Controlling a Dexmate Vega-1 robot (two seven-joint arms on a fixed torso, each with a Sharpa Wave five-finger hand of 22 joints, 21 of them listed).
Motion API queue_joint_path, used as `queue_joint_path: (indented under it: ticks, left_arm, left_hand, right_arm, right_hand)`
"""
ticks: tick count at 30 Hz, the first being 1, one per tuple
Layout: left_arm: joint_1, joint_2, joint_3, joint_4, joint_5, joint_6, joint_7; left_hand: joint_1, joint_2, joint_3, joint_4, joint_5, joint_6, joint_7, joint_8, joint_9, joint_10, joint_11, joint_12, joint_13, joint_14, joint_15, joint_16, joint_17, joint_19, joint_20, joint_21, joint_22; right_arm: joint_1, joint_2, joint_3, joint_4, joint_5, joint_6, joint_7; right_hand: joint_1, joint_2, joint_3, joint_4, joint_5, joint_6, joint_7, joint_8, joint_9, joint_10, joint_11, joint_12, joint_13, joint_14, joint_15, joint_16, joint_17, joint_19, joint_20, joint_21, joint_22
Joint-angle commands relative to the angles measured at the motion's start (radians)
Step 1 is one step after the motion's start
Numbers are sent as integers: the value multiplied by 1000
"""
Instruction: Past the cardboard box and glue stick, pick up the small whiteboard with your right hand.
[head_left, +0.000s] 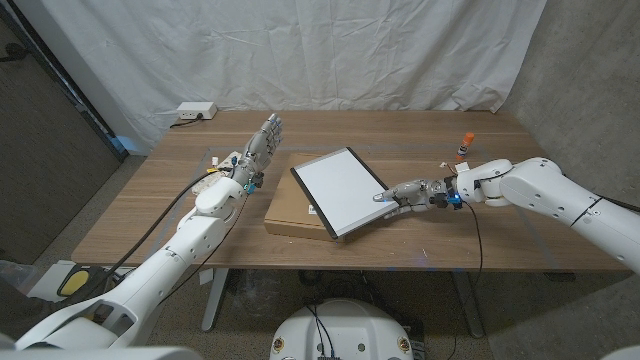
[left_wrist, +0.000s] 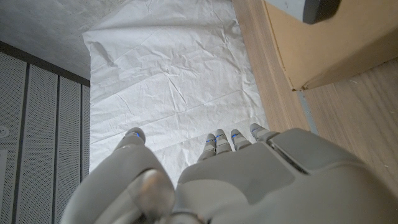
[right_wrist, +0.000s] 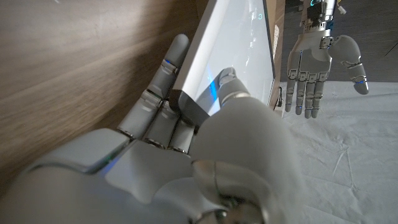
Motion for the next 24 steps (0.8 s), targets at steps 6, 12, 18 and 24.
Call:
queue_joint_path:
  ticks: [6, 12, 18, 24]
  left_arm:
    - [-2, 7, -3, -13, -1, 15, 3]
    - [-8, 8, -1, -11, 0, 20, 1]
    - [-15, 9, 1, -11, 3, 26, 2]
    - [-17, 9, 1, -13, 2, 30, 3]
  left_hand:
    - [4, 9, -4, -2, 5, 2, -2, 6, 6, -7, 5, 3, 2, -2, 3, 8, 2, -5, -4, 7, 4]
    - [4, 9, -5, -2, 5, 1, -2, 5, 6, -7, 5, 3, 2, -3, 4, 8, 2, -5, -4, 6, 4]
    - [4, 9, -6, -2, 5, 1, -3, 5, 6, -7, 5, 3, 2, -3, 3, 8, 2, -5, -4, 6, 4]
    - [5, 10, -7, -2, 5, 0, -2, 5, 6, -8, 5, 3, 2, -3, 2, 8, 2, -5, -1, 7, 4]
  right_arm:
    - [2, 7, 6, 2, 24, -10, -13]
    - [2, 7, 9, 1, 29, -6, -14]
    - [2, 8, 14, -3, 35, -7, -21]
    - [-2, 1, 23, -11, 44, -5, -25]
  right_hand:
    - [41, 18, -1, 8, -6, 66, -16, 21, 11, 57, -32, 18, 32, 42, -79, 10, 22, 18, -78, 39, 25]
    - [46, 24, -2, 12, -7, 75, -14, 22, 15, 65, -39, 23, 41, 54, -78, 11, 27, 20, -78, 53, 33]
    - [55, 26, -2, 11, -7, 79, -13, 22, 18, 69, -41, 25, 48, 62, -79, 12, 32, 21, -78, 65, 40]
    - [68, 30, 0, 8, -7, 80, -13, 20, 21, 69, -47, 26, 55, 67, -79, 13, 38, 22, -78, 77, 47]
